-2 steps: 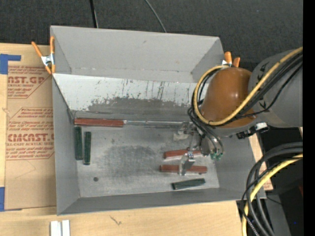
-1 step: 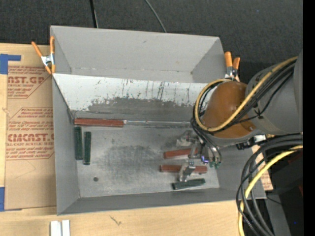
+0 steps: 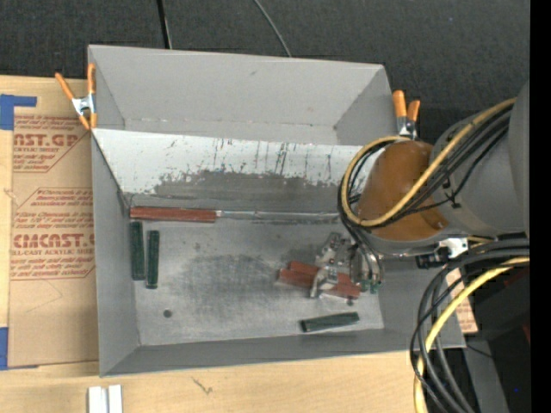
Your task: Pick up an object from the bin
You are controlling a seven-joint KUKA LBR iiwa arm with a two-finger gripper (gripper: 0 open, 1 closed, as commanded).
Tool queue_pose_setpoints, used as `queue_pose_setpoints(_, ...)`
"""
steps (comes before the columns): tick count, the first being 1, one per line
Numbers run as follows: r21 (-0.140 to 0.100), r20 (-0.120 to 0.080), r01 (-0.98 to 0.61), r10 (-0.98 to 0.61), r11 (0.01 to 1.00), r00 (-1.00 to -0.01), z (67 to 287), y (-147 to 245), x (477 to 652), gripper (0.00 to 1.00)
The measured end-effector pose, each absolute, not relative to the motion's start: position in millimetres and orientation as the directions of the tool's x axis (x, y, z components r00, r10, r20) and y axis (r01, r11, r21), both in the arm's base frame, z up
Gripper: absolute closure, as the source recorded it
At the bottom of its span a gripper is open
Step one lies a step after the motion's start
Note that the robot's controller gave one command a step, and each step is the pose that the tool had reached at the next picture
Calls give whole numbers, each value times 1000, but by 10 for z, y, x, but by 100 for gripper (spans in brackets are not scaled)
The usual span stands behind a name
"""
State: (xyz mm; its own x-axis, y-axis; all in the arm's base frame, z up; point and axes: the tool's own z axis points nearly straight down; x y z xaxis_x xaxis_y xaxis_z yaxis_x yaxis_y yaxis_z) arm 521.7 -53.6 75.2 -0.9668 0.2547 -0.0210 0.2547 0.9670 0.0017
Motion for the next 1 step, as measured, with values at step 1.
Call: queue_pose_setpoints(1, 2, -22, 276, 276, 961, -961, 753, -524, 5212, 100)
